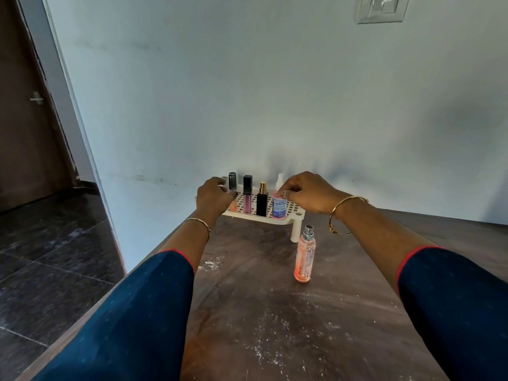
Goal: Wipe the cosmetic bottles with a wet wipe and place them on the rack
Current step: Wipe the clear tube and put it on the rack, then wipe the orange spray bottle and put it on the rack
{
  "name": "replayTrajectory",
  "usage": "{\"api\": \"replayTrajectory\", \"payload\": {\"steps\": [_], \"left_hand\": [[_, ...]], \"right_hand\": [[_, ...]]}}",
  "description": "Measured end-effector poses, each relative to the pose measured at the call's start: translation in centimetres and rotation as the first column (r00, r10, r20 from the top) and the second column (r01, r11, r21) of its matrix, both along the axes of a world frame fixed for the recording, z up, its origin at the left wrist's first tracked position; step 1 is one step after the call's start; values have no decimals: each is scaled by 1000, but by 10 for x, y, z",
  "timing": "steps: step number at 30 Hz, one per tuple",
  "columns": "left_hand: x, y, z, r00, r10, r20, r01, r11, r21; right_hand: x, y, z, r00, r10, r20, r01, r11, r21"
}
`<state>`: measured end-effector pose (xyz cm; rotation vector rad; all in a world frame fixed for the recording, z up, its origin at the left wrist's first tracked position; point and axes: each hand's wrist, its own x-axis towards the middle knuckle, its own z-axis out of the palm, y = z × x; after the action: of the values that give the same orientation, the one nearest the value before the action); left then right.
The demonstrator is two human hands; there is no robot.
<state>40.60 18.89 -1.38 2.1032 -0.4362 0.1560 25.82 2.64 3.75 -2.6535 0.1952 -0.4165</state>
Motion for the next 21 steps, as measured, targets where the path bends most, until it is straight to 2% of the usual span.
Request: {"api": "replayTrajectory", "payload": {"steps": [3,6,8,11,15,19,21], "left_hand": [[-6,3,12,999,12,36,-13,1000,26],[-21,4,30,981,142,128,-152,986,71],[-40,3,41,962,167,215,-187,979,76],[-77,-3,50,966,67,251,-87,994,67],[-128,-14,33,969,-185,161,172,981,89],[-165,-21,16,963,-236,132,212,963,168],[-175,-23,15,953,-260,154,215,941,260]], "right_hand": [[-12,-1,9,1000,-11,13,11,1000,-21],[-31,0,17,1000,-24,15,24,1000,-15],[-47,1,21,999,-40,11,40,999,-10],[-71,3,25,998,-68,13,68,998,17],[-104,4,22,993,-112,46,109,991,76],[-133,6,7,989,-142,32,138,985,103],[-148,6,-4,989,-146,37,142,985,95]]}}
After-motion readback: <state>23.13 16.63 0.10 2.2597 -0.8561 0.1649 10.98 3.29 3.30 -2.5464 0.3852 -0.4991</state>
